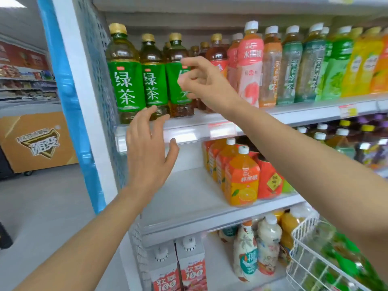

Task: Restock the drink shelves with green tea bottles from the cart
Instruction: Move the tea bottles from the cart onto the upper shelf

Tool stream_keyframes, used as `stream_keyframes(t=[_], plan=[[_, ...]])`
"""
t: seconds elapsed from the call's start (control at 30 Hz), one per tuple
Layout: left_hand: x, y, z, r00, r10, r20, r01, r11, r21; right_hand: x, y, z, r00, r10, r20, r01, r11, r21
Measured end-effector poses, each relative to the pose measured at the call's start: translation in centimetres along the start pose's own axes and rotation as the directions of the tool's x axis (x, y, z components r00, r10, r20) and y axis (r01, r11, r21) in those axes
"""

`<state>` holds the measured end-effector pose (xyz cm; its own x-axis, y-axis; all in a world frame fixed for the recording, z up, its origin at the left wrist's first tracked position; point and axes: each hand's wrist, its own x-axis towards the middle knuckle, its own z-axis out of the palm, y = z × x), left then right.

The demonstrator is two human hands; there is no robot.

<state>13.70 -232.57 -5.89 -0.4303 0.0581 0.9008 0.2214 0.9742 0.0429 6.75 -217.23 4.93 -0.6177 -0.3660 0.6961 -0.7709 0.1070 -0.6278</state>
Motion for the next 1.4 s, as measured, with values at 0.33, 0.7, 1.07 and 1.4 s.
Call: stream_keyframes(t=[0.33,0.7,1.07,1.4], plan=[[-7.9,22.1,14.8,0.822,0.48,0.308,-0.14,0.694,-0.706,-26.0,9.9,-19.8,0.66,0.679,-0.32,-0.751,0.586,-0.306],[-17.8,29.4,19.5,0.478,0.539,0.694,0.067,0.765,-0.64,-41.1,14.0,-24.7,0.154,0.86,-0.486,-0.706,-0.248,-0.663],[-17.2,30.1,20.5,0.46,0.542,0.704,0.17,0.724,-0.669,-39.5,14.5,-24.6,-0.042,0.832,-0.553,-0.759,-0.387,-0.524],[-13.3,38.5,17.6,0.227,0.542,0.809,0.799,0.371,-0.473,-40.2,9.8,-26.1,0.063,0.81,-0.583,-0.998,0.063,-0.021]])
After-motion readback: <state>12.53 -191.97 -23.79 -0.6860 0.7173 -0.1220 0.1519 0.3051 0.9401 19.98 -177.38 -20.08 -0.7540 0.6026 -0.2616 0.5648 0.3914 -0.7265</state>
